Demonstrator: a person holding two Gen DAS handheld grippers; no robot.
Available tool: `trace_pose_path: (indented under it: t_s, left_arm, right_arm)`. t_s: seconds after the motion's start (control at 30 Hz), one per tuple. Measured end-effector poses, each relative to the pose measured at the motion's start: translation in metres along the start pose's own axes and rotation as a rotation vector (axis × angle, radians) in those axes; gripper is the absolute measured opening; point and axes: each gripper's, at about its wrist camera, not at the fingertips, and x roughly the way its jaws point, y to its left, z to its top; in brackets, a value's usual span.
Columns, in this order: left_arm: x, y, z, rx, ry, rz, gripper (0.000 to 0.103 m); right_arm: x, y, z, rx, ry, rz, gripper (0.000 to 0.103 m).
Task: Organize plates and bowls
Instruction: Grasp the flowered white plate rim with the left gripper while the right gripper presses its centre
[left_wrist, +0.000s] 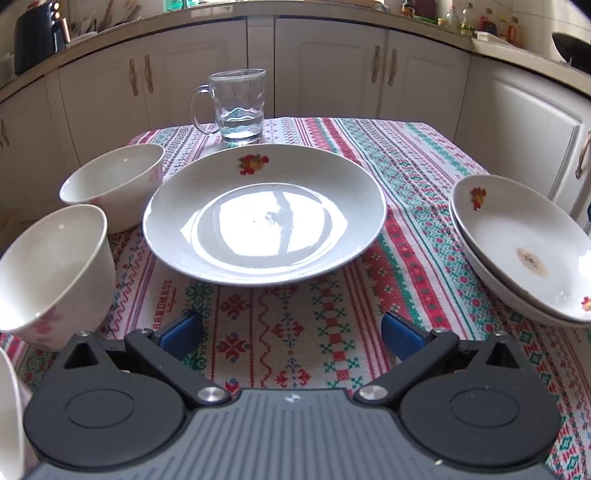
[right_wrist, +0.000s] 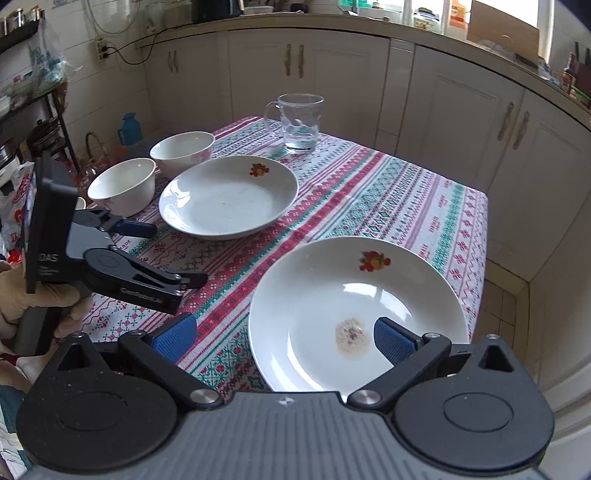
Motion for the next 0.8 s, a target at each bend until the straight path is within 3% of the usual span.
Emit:
trace_pose_path:
  t_s: [0.53,0.8]
  left_arm:
    - [0.017,0.006,0.015,-0.029,-0.02,0.028,0.103]
    - [0.022,0.008,0.016,-0.048,-0.04,0.049,0.103]
  right_arm:
    - [0.041,-0.006,0.058,-0.133,0.026,0.072,0.103]
    - [0.073,-0.015,0.098,-0.194,0.051,0.187,0.103]
